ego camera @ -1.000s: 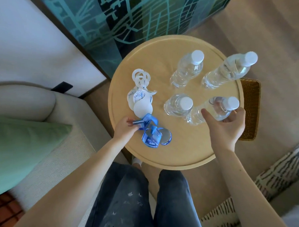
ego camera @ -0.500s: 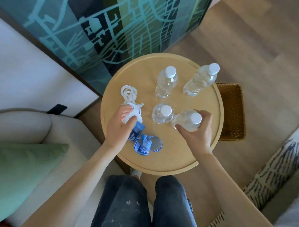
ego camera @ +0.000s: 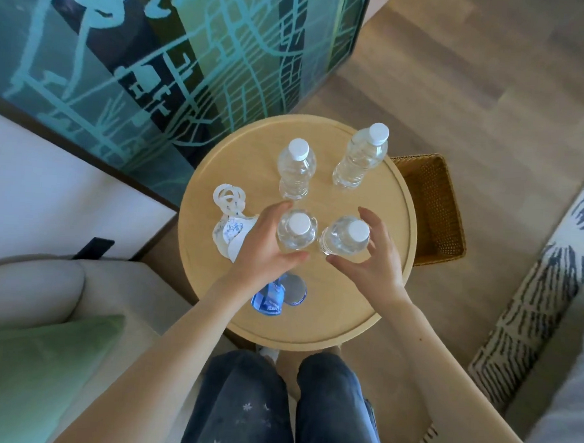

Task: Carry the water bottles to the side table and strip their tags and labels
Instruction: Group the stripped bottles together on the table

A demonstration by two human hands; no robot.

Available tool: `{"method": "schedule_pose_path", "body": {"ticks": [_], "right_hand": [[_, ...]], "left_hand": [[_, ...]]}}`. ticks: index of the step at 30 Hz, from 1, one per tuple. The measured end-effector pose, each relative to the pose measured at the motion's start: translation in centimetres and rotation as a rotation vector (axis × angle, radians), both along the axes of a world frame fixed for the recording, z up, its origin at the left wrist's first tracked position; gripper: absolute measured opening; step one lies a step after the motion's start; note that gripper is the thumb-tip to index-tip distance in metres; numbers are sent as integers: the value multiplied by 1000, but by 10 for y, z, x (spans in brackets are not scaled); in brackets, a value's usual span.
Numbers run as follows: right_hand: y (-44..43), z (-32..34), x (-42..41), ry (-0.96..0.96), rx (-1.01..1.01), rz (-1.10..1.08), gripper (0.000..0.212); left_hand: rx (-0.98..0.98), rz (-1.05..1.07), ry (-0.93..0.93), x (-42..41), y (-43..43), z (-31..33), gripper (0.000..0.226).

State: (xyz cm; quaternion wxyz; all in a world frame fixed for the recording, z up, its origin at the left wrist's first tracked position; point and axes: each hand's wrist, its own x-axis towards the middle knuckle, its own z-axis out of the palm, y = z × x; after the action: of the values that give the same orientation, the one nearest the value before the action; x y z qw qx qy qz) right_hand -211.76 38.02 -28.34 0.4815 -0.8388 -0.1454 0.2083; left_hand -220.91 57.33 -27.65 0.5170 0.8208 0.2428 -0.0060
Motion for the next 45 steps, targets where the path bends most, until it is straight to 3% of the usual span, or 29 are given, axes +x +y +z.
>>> {"method": "schedule_pose_path", "body": {"ticks": [14, 30, 45], "right_hand": [[4, 1, -12, -34, -54, -247, 73], [-57, 63, 3, -67, -6, -458, 70], [-21, 195, 108, -355, 98, -390, 54]], "left_hand": [[102, -29, -56, 10, 3, 1, 68], [155, -144, -56, 61, -21, 65, 72], [135, -71, -281, 154, 18, 205, 59]]}}
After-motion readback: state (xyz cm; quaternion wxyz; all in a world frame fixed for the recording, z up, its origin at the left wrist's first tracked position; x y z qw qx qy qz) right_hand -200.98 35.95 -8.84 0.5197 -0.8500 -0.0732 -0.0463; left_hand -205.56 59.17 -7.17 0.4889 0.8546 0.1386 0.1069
